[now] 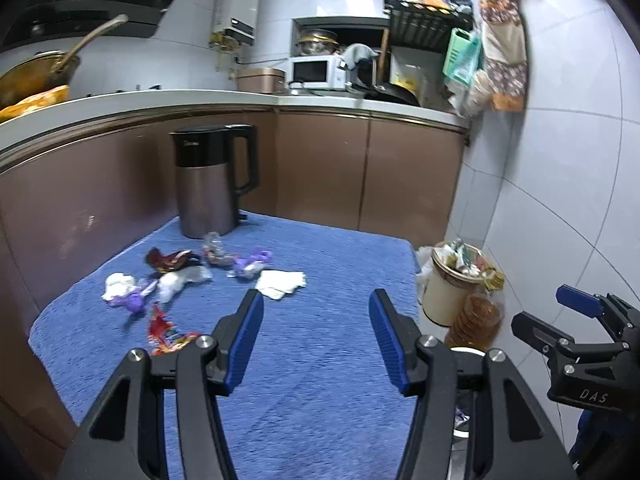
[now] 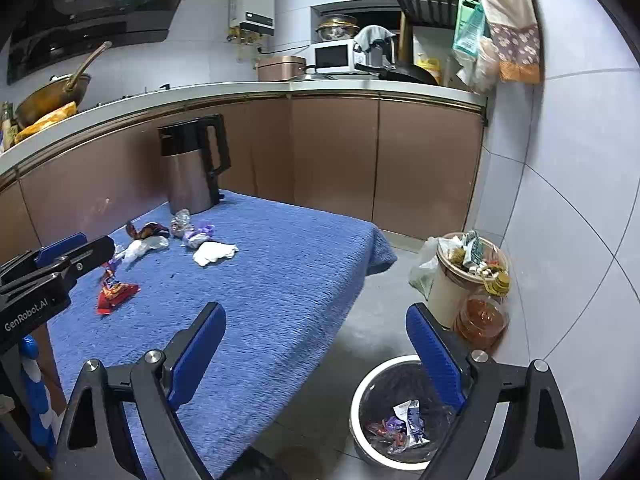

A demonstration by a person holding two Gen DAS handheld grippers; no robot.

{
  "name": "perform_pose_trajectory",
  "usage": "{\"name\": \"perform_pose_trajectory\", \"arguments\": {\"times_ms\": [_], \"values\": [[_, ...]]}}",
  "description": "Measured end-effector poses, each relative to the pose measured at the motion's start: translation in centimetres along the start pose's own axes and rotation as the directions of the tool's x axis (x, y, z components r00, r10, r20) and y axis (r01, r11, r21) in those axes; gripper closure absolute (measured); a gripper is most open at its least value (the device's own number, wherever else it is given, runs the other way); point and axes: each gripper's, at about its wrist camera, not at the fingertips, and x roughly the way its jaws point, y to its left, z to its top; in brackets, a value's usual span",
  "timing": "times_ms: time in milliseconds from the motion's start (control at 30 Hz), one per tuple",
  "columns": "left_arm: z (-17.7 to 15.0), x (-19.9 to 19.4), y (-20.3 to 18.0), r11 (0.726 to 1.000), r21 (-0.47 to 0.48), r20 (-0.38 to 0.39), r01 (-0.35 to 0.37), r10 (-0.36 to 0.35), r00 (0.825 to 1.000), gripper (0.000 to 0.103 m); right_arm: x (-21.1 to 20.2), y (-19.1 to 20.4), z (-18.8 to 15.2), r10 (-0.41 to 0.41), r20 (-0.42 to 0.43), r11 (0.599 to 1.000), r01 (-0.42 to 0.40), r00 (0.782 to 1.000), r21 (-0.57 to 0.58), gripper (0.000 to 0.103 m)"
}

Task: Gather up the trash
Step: 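Move both open tools back over the remaining trash on the towel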

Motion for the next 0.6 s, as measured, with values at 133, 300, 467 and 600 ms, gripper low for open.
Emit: {"name": "perform_pose_trajectory", "arguments": {"times_ms": [133,300,467,600], "values": [[-0.2,-1.1,1.8,0.999,-0.028,0.017,-0.022,0.023,1.000,0.050,-0.5,1.4,0.3,0.003,0.009,1.000,-0.003,1.000,-0.028,0.010],[-0.3,-2.2,3.6,0.997,-0.065,0.031,-0.038,0.040,0.999,0.050,-1.2,2.7,0.6,-0.002,0.025,0.999,0.004,1.000,-0.050,0.008],[-0.4,-3.2,4.1,0.996,-0.078,0.043,-0.045,0.048,0.998,0.050,-2.1,3.2,0.6,-0.012,0.038,0.998,0.014,0.999,-0.056,0.006],[-0.5,-4.1,4.1,0.996,-0.072,0.067,-0.059,0.063,0.996,0.049,-2.7,3.4,0.8,-0.014,0.050,0.998,0.017,0.999,-0.059,0.005]]}}
